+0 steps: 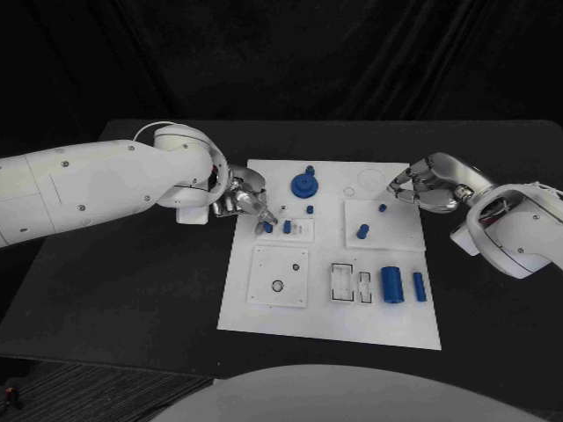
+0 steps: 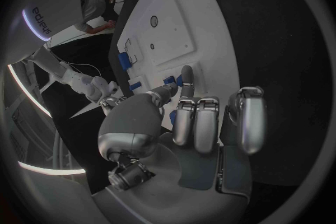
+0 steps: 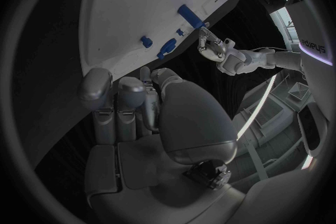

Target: Assemble the parts on the task board

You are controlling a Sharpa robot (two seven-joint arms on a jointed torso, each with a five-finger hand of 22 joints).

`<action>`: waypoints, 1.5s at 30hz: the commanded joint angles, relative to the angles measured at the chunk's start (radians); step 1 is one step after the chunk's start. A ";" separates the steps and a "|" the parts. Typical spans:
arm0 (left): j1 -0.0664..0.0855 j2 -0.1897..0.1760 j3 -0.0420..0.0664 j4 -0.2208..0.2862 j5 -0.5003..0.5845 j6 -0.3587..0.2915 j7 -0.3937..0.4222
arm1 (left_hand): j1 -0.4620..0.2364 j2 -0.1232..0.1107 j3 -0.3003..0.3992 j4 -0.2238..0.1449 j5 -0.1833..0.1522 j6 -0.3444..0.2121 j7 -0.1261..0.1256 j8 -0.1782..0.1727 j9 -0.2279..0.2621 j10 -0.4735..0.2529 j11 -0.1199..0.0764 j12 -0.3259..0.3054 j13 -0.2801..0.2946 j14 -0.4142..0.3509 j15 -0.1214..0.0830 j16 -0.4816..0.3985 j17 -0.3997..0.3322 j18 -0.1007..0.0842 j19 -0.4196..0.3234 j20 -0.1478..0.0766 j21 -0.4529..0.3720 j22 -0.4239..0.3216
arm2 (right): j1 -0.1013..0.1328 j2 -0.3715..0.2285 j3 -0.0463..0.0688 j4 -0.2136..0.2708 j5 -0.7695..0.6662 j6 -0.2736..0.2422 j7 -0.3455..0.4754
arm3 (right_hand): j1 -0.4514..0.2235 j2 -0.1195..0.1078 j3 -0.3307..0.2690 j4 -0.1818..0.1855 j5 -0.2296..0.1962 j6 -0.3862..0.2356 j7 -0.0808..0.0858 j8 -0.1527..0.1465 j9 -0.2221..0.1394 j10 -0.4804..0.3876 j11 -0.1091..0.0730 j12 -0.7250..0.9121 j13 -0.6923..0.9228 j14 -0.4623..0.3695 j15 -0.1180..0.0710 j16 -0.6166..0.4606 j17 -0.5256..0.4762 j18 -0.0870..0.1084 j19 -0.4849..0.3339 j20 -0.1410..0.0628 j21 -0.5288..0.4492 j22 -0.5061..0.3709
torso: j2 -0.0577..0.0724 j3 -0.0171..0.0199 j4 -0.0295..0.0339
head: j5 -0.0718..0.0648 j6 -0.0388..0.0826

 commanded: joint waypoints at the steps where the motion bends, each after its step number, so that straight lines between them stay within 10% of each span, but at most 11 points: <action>1: -0.002 0.001 0.000 0.001 -0.002 0.010 0.008 | -0.022 0.000 -0.032 0.023 -0.043 -0.001 0.008 -0.009 -0.006 0.105 0.002 0.003 0.263 0.108 0.000 0.003 0.263 0.018 0.022 -0.001 -0.001 0.211 | -0.002 -0.001 0.001 0.001 -0.005 0.005 -0.018 | 0.010 0.004 0.007 -0.001 0.003 0.008 -0.001 0.003 0.001 0.002 -0.006 -0.002 -0.315 0.001 -0.008 -0.002 -0.001 -0.001 -0.005 -0.001 -0.006 0.037 | 0.000 -0.0002 0.0001 | 0.000 0.000; 10: -0.002 0.000 0.000 -0.001 -0.002 0.013 0.007 | -0.065 0.011 -0.138 0.117 -0.136 -0.019 0.019 -0.034 -0.022 0.105 0.012 0.003 0.263 0.108 0.008 0.003 0.263 0.019 0.019 0.006 -0.008 0.209 | -0.003 -0.002 0.001 0.001 -0.005 0.005 -0.018 | 0.010 0.004 0.007 -0.001 0.003 0.008 -0.001 0.003 0.001 0.002 -0.006 -0.002 -0.315 0.001 -0.008 -0.002 -0.001 -0.001 -0.005 -0.001 -0.006 0.037 | 0.000 -0.0002 0.0005 | 0.001 0.000; 21: -0.002 -0.003 0.000 -0.002 -0.002 -0.007 0.009 | -0.068 0.016 -0.156 0.134 -0.142 -0.017 0.020 -0.035 -0.022 0.105 0.013 0.003 0.263 0.108 0.009 0.003 0.263 0.018 0.021 0.007 -0.003 0.210 | -0.003 -0.001 0.001 0.000 -0.005 0.005 -0.017 | 0.010 0.004 0.007 -0.001 0.003 0.008 -0.001 0.003 0.001 0.002 -0.006 -0.002 -0.315 0.001 -0.008 -0.002 -0.001 -0.001 -0.005 -0.001 -0.006 0.037 | 0.000 -0.0005 -0.0002 | 0.005 0.000; 27: -0.002 -0.007 0.000 0.000 -0.003 -0.025 0.012 | -0.013 0.017 -0.165 0.108 -0.080 -0.014 0.015 -0.029 -0.014 0.105 0.009 0.003 0.263 0.108 0.006 0.003 0.263 0.018 0.023 0.006 -0.001 0.211 | -0.003 -0.001 0.001 0.000 -0.005 0.005 -0.017 | 0.010 0.004 0.007 -0.001 0.003 0.008 -0.001 0.003 0.001 0.002 -0.006 -0.002 -0.315 0.001 -0.008 -0.002 -0.001 -0.001 -0.005 -0.001 -0.006 0.037 | 0.000 -0.0006 0.0003 | 0.006 0.000; 38: -0.002 -0.016 0.000 0.005 -0.003 -0.030 0.013 | 0.013 0.012 -0.171 0.092 -0.076 -0.024 0.017 -0.037 -0.018 0.105 0.010 0.003 0.263 0.108 0.006 0.003 0.263 0.018 0.023 0.006 -0.001 0.211 | -0.004 -0.001 0.001 -0.001 -0.005 0.006 -0.016 | 0.010 0.004 0.007 -0.001 0.003 0.008 -0.001 0.003 0.001 0.002 -0.006 -0.002 -0.315 0.001 -0.008 -0.002 -0.001 -0.001 -0.005 -0.001 -0.006 0.037 | 0.000 -0.0007 -0.0001 | 0.008 0.000; 45: -0.002 -0.015 0.000 0.007 -0.003 -0.020 0.013 | 0.054 0.013 -0.171 0.065 0.008 -0.024 0.018 -0.048 -0.032 0.105 0.010 0.003 0.263 0.108 0.007 0.003 0.263 0.019 0.023 0.006 -0.003 0.210 | -0.005 0.000 0.001 -0.001 -0.005 0.006 -0.015 | 0.010 0.004 0.007 -0.001 0.003 0.008 -0.001 0.003 0.001 0.002 -0.006 -0.002 -0.315 0.001 -0.008 -0.002 -0.001 -0.001 -0.005 -0.001 -0.006 0.037 | 0.000 -0.0001 0.0003 | 0.015 0.000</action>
